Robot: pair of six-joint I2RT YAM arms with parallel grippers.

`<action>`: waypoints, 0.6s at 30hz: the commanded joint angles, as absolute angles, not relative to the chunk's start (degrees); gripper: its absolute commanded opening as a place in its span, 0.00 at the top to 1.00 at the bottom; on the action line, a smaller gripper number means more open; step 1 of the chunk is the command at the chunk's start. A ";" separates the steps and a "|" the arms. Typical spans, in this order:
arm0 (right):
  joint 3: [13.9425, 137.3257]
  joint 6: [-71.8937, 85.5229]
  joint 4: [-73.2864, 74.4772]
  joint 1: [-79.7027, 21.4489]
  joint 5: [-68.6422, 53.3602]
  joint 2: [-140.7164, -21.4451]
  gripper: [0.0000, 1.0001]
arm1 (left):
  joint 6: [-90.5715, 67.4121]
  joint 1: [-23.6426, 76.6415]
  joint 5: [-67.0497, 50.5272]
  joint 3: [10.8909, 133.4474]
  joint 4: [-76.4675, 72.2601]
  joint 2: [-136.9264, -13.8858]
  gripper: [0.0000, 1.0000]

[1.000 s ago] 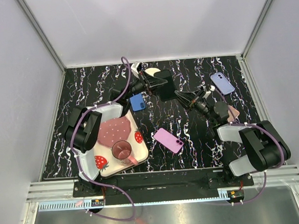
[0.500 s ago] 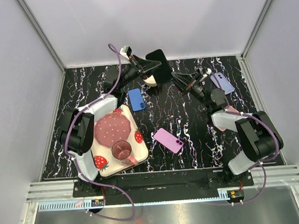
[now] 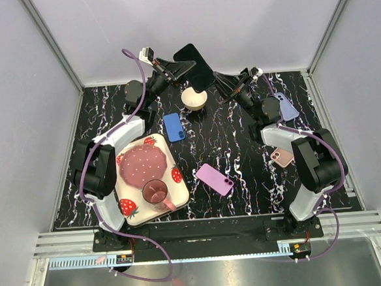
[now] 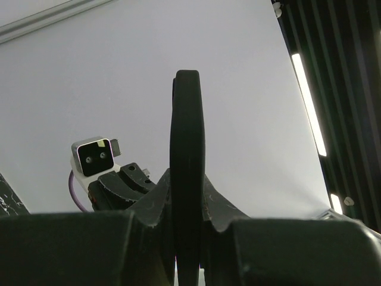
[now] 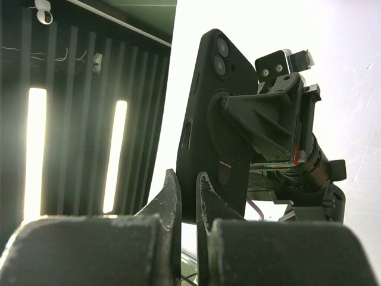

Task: Take the phone out of the phone case
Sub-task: Remove the phone case from the phone.

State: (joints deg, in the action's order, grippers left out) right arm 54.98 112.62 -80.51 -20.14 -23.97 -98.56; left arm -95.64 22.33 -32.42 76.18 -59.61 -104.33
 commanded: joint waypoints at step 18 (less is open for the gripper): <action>66.10 121.12 -89.74 -21.62 -24.86 -108.19 1.00 | -106.08 28.12 -43.95 86.22 -67.58 -96.06 1.00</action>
